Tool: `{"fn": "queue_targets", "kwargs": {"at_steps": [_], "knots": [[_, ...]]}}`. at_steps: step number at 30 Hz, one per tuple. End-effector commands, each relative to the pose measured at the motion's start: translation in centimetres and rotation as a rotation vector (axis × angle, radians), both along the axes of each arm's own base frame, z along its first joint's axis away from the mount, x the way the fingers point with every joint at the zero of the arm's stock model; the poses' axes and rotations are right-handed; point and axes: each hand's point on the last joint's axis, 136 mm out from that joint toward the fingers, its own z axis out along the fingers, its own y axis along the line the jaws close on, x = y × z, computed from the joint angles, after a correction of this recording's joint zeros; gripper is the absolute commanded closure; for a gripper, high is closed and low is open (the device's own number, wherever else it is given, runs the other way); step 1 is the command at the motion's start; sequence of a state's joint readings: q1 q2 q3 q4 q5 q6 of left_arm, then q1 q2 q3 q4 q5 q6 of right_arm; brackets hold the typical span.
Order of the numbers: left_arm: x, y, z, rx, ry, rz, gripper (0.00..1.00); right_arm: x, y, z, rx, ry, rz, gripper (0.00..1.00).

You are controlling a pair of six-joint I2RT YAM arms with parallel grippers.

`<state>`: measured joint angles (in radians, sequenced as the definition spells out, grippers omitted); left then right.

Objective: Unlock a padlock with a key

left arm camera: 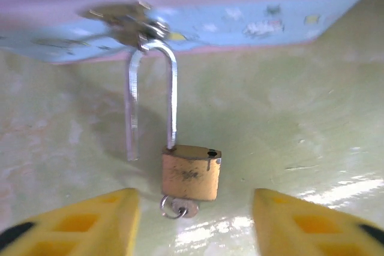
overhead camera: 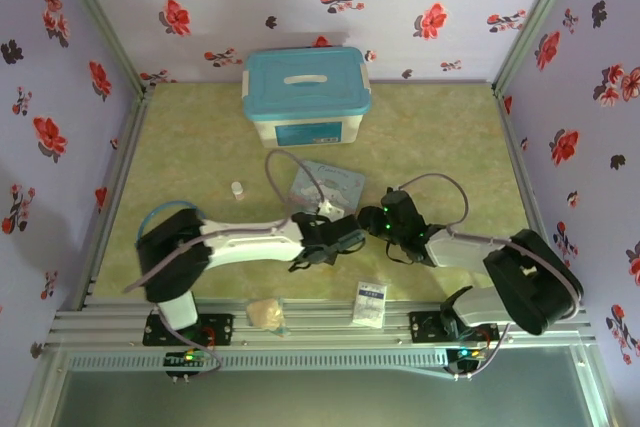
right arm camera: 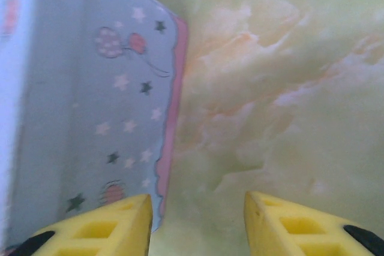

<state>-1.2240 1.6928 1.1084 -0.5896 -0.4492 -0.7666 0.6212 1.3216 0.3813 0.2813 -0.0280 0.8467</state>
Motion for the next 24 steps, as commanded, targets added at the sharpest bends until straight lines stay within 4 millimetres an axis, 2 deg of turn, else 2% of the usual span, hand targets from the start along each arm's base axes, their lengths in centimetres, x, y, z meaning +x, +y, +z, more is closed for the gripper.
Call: {"fn": "queue_targets", "kwargs": {"at_steps": [1, 4, 6, 9, 11, 14, 18, 22, 24], "knots": [[0.6, -0.1, 3.3, -0.117, -0.037, -0.047, 0.39, -0.6, 0.3, 1.9, 0.008, -0.07, 0.062, 0.53], [0.7, 1.1, 3.9, -0.185, -0.026, -0.052, 0.38, -1.7, -0.1, 2.3, -0.042, -0.074, 0.082, 0.52], [0.6, 1.4, 3.4, -0.231, -0.003, -0.048, 0.37, -2.3, -0.6, 2.4, -0.095, -0.064, 0.077, 0.52], [0.5, 2.7, 2.1, -0.2, 0.022, -0.01, 0.31, -3.4, 0.8, 3.3, -0.107, -0.072, 0.155, 0.51], [1.0, 3.8, 1.8, -0.238, 0.022, 0.028, 0.28, -4.4, 2.2, 4.0, -0.163, -0.086, 0.199, 0.5], [2.5, 5.0, 3.3, -0.358, -0.002, 0.07, 0.26, -5.4, 4.0, 4.4, -0.218, -0.083, 0.193, 0.5], [5.5, 7.8, 6.7, -0.408, -0.088, 0.142, 0.23, -5.5, 6.5, 3.6, -0.259, -0.068, 0.125, 0.5], [7.9, 9.5, 7.9, -0.505, -0.093, 0.205, 0.22, -5.3, 9.7, 2.6, -0.322, -0.052, 0.114, 0.49], [8.8, 9.8, 8.1, -0.531, -0.111, 0.218, 0.22, -5.2, 10.6, 1.8, -0.336, -0.032, 0.095, 0.49]]}}
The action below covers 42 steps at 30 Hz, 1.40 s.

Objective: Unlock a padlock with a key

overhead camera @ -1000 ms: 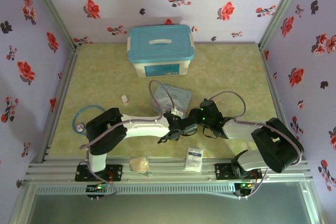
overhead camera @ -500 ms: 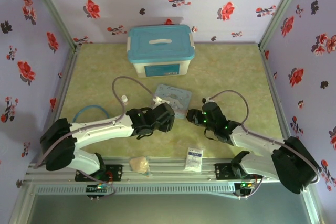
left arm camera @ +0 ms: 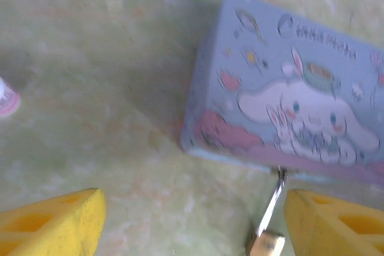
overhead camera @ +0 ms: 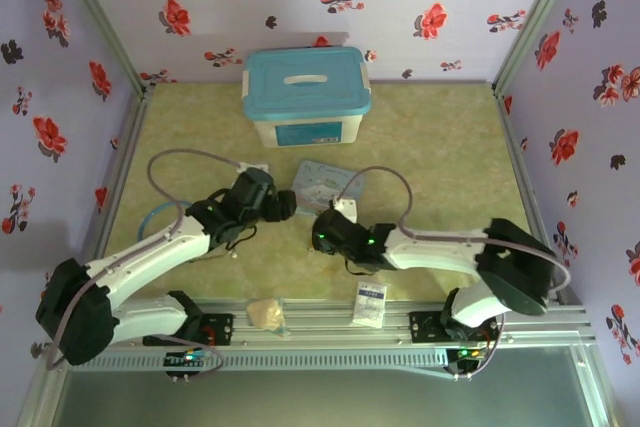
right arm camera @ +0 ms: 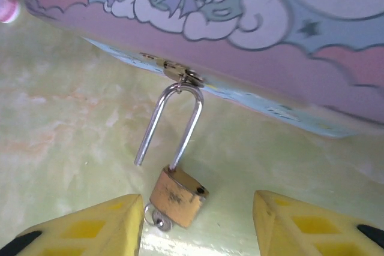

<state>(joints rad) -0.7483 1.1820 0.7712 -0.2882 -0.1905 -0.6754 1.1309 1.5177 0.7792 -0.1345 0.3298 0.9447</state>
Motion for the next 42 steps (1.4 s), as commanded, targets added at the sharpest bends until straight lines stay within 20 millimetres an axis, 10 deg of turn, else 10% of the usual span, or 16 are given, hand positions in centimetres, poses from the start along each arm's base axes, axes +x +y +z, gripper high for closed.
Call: {"fn": "queue_targets", "kwargs": {"at_steps": [1, 15, 29, 37, 42], "knots": [[1.3, -0.8, 1.0, -0.06, -0.04, -0.035, 0.22, 0.7, 0.1, -0.9, -0.05, -0.014, -0.097, 0.49], [3.2, -1.7, -0.4, -0.085, -0.017, -0.058, 0.22, 0.0, 1.3, -5.4, -0.094, 0.058, -0.112, 0.56], [7.1, -2.8, -0.6, -0.001, -0.049, -0.085, 0.21, -1.3, -2.8, -6.2, -0.076, 0.099, -0.189, 0.72], [8.4, -6.4, -4.7, -0.02, 0.028, -0.15, 0.36, -0.8, -4.5, -5.8, -0.002, 0.088, -0.253, 0.74], [7.7, -5.4, -6.8, 0.03, 0.05, -0.109, 0.45, -0.3, -3.9, -6.2, 0.074, 0.1, -0.297, 0.76]]}}
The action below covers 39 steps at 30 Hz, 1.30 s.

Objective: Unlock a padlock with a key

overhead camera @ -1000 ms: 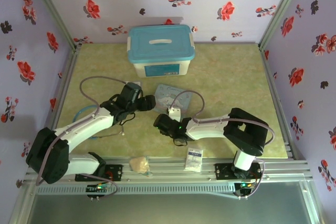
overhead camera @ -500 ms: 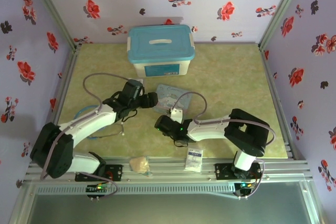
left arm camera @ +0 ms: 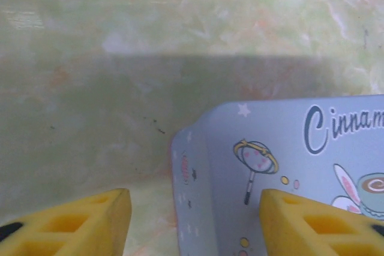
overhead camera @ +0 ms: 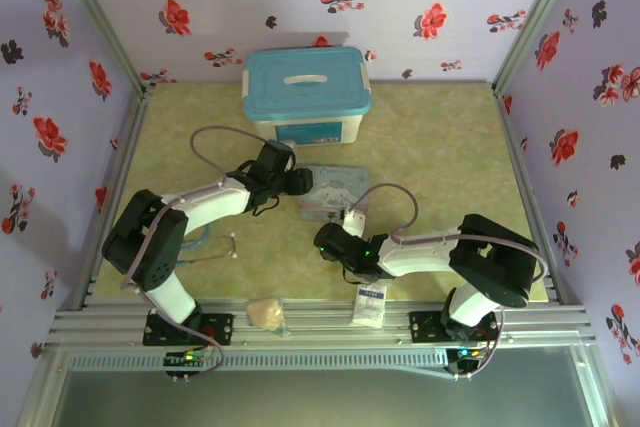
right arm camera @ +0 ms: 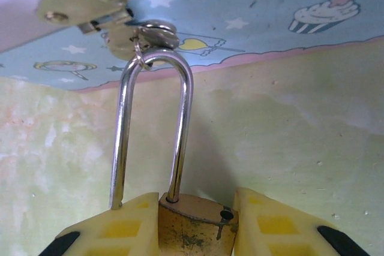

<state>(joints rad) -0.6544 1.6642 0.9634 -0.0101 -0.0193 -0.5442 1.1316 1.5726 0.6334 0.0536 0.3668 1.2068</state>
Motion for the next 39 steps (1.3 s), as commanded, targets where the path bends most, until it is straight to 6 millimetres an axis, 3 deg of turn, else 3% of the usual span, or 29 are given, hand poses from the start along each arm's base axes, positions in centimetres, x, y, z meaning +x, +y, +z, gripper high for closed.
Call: {"fn": "queue_targets", "kwargs": {"at_steps": [1, 9, 22, 28, 36, 39], "knots": [[-0.7, 0.8, -1.6, 0.049, 0.01, 0.013, 0.46, 0.1, -1.9, -2.1, -0.032, 0.046, -0.078, 0.77], [-1.3, 1.5, -3.4, 0.038, 0.008, 0.039, 0.52, 0.3, -3.1, -3.0, 0.048, 0.048, -0.22, 0.78], [-1.1, 0.2, -4.4, 0.018, -0.025, -0.046, 0.56, 3.1, -2.9, -0.3, 0.104, -0.065, -0.388, 0.78], [-1.3, 0.3, -4.6, 0.037, -0.047, -0.075, 0.57, 3.9, -2.4, -0.1, 0.125, -0.084, -0.445, 0.8], [-1.8, 0.5, -4.0, 0.04, -0.08, -0.125, 0.59, 5.4, -1.3, 1.7, 0.148, -0.14, -0.508, 0.8], [-2.1, 0.6, -3.9, 0.039, -0.087, -0.13, 0.59, 5.8, -1.3, 1.4, 0.183, -0.138, -0.56, 0.8]]}}
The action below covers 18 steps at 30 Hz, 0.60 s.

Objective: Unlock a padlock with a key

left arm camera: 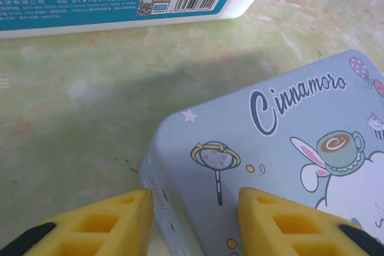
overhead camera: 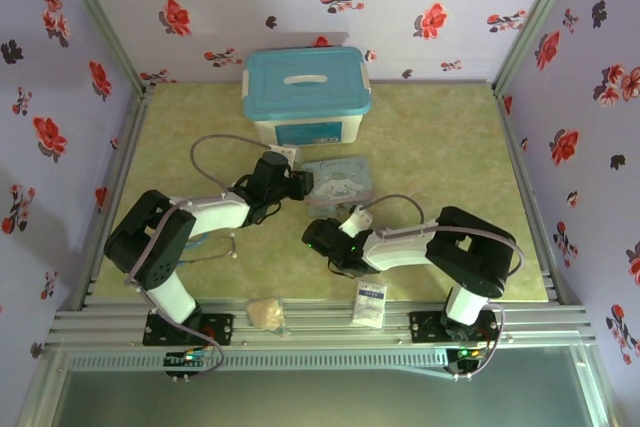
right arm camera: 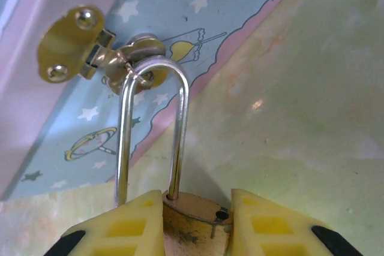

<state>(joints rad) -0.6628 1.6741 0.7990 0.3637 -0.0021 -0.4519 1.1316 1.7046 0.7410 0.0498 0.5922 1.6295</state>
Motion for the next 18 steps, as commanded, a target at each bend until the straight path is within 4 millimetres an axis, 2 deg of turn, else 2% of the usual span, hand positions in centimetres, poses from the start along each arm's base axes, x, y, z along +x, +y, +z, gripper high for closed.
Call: {"fn": "queue_targets", "kwargs": {"at_steps": [1, 5, 10, 13, 18], "knots": [[-2.5, 1.9, -3.8, 0.119, 0.095, -0.041, 0.59, 2.1, -1.5, 0.8, 0.024, -0.084, -0.146, 0.81], [-2.6, 1.9, -3.9, 0.119, 0.098, -0.043, 0.59, 2.5, -1.4, 1.4, 0.019, -0.111, -0.143, 0.82], [-2.2, 0.9, -2.6, 0.064, 0.097, -0.053, 0.6, 2.4, -2.2, 1.2, 0.0, -0.109, -0.146, 0.82], [-1.7, 1.1, -2.1, 0.06, 0.098, -0.041, 0.6, 2.5, -2.8, 0.8, 0.008, -0.11, -0.139, 0.91], [-1.2, 1.6, -1.9, 0.045, 0.107, -0.011, 0.6, 2.6, -3.1, 1.7, 0.002, -0.14, -0.097, 1.0]]}}
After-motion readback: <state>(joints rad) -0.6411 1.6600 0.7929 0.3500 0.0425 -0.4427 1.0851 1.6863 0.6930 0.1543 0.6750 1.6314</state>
